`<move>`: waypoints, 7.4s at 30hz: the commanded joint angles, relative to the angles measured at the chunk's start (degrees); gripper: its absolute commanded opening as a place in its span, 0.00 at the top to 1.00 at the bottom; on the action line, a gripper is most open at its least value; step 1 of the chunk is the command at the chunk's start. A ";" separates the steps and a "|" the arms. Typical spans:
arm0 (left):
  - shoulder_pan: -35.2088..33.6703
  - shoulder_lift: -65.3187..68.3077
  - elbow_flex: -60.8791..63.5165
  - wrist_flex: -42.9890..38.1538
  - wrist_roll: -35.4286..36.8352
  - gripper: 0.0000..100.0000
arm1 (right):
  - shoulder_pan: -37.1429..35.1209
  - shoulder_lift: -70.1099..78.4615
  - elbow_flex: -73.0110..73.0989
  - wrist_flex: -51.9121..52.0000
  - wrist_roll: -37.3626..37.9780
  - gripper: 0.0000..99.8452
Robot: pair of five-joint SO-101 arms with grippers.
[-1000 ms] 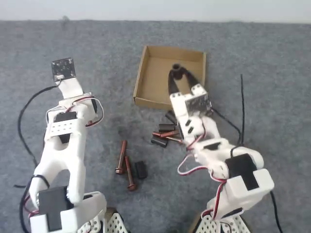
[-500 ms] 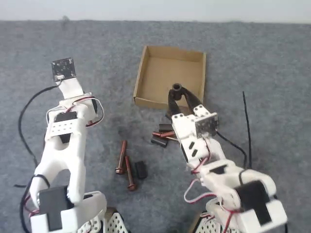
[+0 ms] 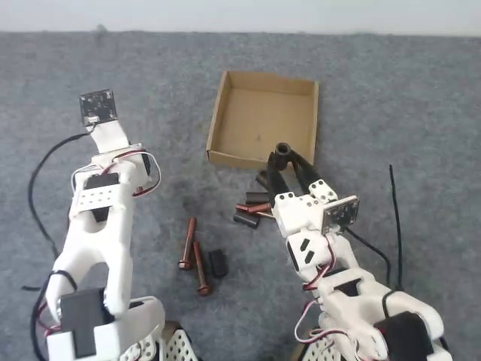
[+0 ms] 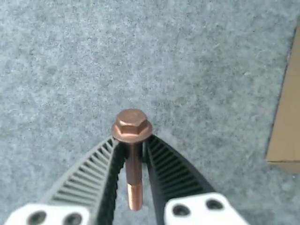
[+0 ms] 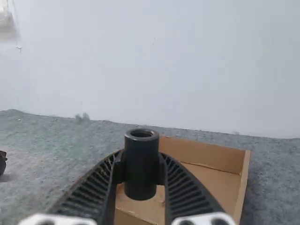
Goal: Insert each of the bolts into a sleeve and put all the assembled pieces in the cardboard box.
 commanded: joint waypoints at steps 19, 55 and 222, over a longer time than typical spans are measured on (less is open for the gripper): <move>2.02 -3.60 -0.22 -1.76 0.18 0.99 | -11.91 -2.42 1.14 1.27 -6.59 0.99; 18.81 -4.22 -6.99 -18.20 0.18 0.99 | -13.05 -2.42 1.14 9.19 -4.92 0.99; 43.16 -25.58 15.34 -8.53 6.07 0.86 | -5.32 -3.03 1.05 9.63 0.97 0.99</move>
